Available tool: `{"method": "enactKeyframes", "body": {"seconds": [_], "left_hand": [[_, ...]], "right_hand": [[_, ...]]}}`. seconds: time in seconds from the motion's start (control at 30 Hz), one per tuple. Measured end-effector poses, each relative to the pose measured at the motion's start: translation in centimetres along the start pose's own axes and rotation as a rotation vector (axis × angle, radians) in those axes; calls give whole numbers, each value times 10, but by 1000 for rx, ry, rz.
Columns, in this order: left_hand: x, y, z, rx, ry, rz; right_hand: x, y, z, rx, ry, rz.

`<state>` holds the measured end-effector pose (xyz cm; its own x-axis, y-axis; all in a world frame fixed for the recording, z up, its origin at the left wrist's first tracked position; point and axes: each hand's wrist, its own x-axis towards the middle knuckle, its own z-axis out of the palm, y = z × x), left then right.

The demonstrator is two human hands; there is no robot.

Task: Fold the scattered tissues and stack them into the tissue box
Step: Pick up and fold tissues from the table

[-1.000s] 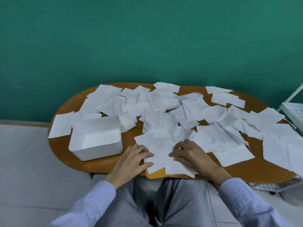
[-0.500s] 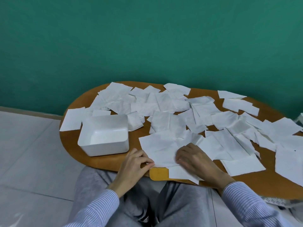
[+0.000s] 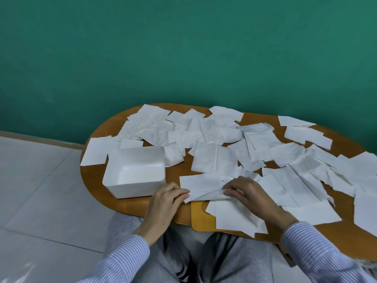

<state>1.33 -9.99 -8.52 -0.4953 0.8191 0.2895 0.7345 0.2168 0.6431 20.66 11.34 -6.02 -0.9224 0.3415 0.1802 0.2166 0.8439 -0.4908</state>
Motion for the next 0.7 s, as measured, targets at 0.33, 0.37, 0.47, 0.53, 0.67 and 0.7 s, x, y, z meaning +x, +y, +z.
{"method": "enactKeyframes", "body": {"seconds": [0.33, 0.37, 0.47, 0.53, 0.67, 0.7], "left_hand": [[34, 10, 14, 44, 108, 5], [33, 10, 15, 42, 115, 12], [33, 5, 17, 49, 109, 35], [35, 1, 20, 33, 49, 47], [38, -11, 35, -51, -145, -25], [37, -13, 37, -35, -175, -36]], "right_hand": [[60, 16, -5, -25, -5, 107], [66, 17, -4, -25, -8, 108], [79, 20, 7, -63, -29, 104], [79, 25, 14, -89, -30, 113], [67, 31, 17, -153, 12, 73], [62, 31, 17, -172, -4, 36]]}}
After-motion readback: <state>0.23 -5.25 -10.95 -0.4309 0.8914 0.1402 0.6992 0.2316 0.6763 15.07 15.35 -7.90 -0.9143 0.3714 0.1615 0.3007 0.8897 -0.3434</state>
